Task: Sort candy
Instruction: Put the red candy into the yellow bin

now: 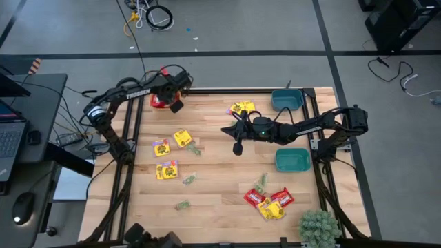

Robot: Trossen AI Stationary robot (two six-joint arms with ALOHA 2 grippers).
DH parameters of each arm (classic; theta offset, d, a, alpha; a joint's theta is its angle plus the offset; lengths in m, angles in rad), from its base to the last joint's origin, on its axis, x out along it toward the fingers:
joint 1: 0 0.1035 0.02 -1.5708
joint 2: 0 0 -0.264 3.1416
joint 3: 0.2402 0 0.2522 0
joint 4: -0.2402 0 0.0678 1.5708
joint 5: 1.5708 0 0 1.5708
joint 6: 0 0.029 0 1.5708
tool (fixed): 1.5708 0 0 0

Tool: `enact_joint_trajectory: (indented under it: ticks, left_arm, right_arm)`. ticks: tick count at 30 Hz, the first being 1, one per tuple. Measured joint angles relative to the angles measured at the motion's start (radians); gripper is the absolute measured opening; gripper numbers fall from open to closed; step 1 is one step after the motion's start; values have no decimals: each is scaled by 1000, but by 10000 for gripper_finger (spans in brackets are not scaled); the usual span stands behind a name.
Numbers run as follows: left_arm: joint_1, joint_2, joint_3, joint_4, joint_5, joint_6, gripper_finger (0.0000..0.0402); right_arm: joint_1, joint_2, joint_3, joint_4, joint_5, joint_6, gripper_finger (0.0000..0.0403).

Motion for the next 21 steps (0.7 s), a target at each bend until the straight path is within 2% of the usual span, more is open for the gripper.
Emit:
enact_joint_trajectory:
  ticks: [5,10,15,21]
  left_arm:
    - [82,-2,-15,-1,116,-60,10]
    - [142,-2,-78,39,134,-82,8]
    - [179,-2,-152,170,217,-61,2]
    - [198,-2,-214,288,249,-52,2]
  right_arm:
    - [0,0,0,-9,0,0,0]
    - [0,0,0,-21,0,1,0]
    - [0,0,0,-21,0,1,0]
    - [0,0,0,-21,0,1,0]
